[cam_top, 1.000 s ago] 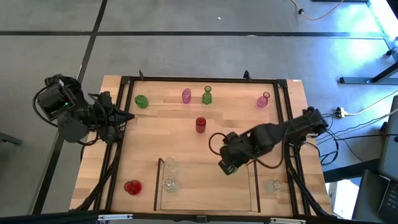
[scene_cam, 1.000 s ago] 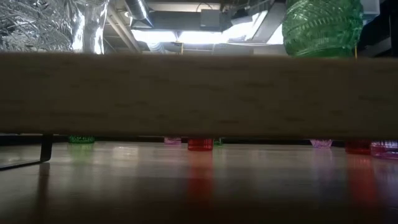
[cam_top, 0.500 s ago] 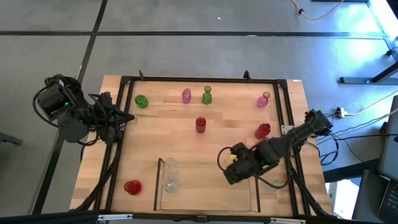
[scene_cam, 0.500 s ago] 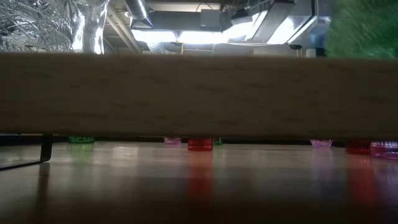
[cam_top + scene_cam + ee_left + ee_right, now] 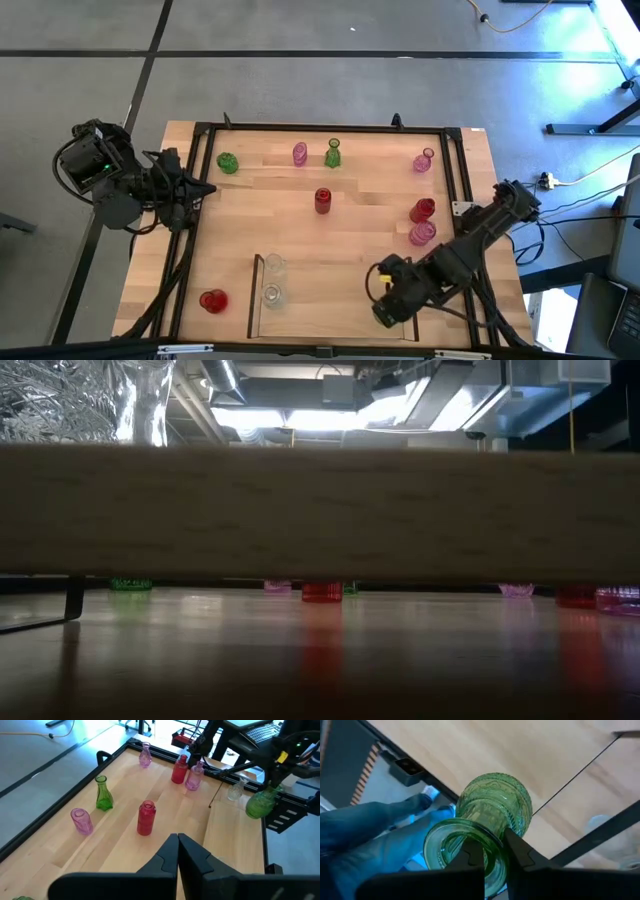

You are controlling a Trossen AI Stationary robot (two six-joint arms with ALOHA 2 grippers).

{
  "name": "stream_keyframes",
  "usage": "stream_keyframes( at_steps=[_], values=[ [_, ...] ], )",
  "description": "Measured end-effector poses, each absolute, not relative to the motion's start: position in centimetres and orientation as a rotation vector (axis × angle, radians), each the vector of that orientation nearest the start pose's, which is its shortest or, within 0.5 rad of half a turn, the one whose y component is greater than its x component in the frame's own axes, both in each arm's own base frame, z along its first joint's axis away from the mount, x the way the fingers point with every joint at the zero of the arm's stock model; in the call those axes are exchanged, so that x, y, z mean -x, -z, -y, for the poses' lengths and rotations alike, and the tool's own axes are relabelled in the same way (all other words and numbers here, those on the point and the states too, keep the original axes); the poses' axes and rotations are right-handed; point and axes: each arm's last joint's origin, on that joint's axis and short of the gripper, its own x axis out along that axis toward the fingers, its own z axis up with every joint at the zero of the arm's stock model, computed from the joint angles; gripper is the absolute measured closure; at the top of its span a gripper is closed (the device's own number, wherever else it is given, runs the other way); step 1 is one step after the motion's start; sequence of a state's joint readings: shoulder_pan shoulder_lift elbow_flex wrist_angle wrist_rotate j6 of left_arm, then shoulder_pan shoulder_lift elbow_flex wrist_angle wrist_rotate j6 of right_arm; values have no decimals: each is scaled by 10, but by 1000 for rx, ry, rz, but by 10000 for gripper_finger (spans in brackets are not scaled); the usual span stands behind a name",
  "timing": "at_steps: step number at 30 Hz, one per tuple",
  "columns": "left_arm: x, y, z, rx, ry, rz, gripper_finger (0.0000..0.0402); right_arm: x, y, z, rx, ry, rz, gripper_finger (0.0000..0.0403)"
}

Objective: Sort vases onto shelf
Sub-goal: Put the bottom right green vase on the shelf

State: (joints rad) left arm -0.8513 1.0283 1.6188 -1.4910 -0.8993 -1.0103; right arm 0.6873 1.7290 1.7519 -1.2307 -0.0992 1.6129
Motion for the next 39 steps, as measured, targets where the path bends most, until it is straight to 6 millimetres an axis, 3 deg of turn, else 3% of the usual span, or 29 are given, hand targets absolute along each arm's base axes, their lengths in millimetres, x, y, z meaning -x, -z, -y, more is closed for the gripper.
stream_keyframes(
  at_steps=[8,16,39],
  values=[
    [-88,-450,66,307,-309,-465,401,-256,-339,-235,-1034,400,-1298,390],
    [-89,-450,67,313,-311,-455,401,-265,-317,-249,-1009,434,-1359,390],
    [-96,-448,75,295,-315,-466,401,-257,-310,-256,-1032,540,-1371,384]
  ],
)
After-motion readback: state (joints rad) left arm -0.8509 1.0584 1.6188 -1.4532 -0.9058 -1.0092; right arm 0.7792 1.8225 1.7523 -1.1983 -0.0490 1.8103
